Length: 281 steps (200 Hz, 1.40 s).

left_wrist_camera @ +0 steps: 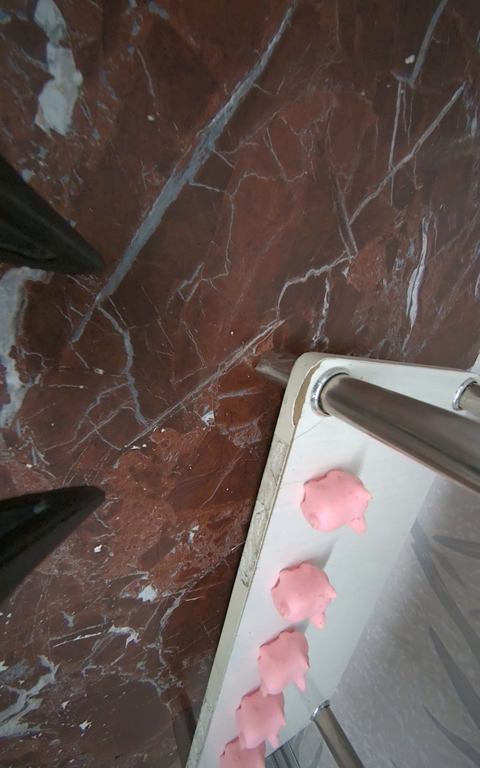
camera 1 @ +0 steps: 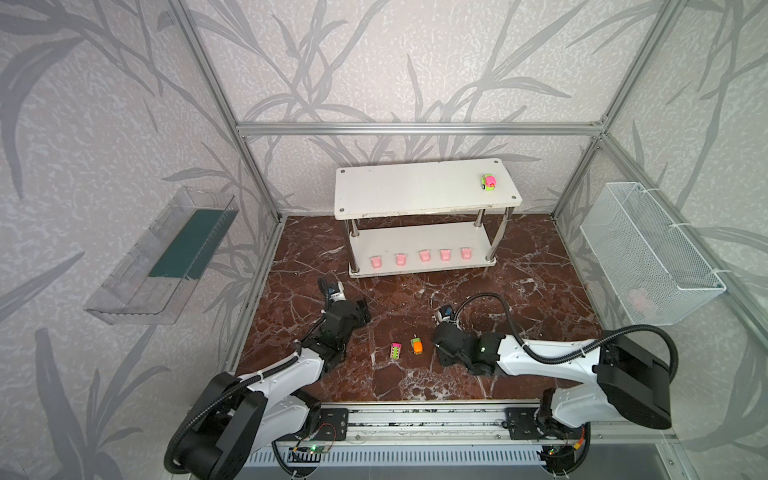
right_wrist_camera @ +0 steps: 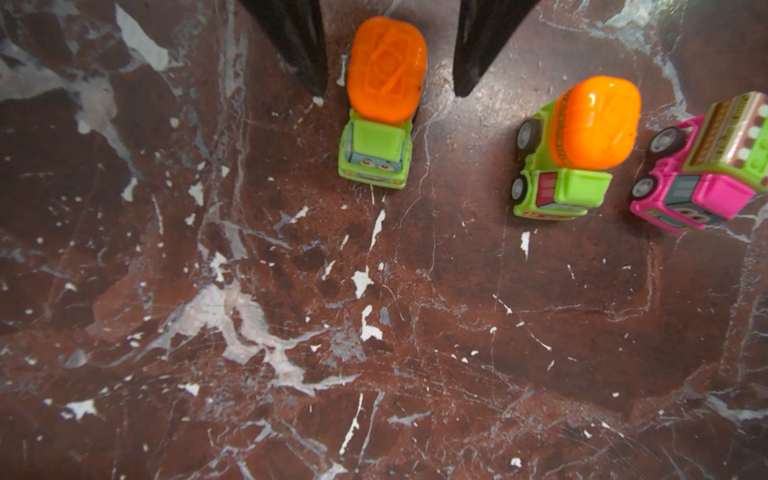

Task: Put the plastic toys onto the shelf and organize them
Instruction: 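Close the right gripper on the green truck with orange top, then lift the orange-topped truck with the right gripper and carry it over the top shelf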

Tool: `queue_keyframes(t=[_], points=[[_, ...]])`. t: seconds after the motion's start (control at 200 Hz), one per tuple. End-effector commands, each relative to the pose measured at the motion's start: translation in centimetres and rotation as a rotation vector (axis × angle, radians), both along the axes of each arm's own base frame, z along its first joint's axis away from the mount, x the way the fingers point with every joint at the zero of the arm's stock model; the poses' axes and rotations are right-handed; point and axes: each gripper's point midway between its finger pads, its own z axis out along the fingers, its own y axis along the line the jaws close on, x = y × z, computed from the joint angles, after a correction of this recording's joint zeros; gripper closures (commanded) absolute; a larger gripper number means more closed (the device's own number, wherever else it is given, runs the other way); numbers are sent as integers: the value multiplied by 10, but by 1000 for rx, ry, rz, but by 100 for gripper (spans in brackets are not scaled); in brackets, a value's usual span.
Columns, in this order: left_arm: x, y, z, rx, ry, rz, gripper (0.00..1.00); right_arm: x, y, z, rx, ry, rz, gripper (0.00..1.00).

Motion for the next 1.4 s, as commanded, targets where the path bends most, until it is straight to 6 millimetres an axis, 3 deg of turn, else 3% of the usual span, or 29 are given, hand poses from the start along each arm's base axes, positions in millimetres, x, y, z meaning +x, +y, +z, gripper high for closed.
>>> queue_keyframes(t=[0.0,0.18,0.515,1.025,1.18,1.4], points=[[6,0,8,-20,-25,18,22,8,7,8,13,-32,-15,52],[4,1,5,-20,-21,18,22,8,9,5,8,-25,-14,55],[5,1,4,-23,-24,21,22,7,5,7,-4,-20,-19,69],[4,1,3,-27,-24,21,22,7,-2,24,-8,-48,-14,72],[3,2,4,-26,-27,23,22,8,-2,53,9,-76,5,72],[3,1,6,-32,-30,18,22,15,-15,120,-6,-122,42,72]])
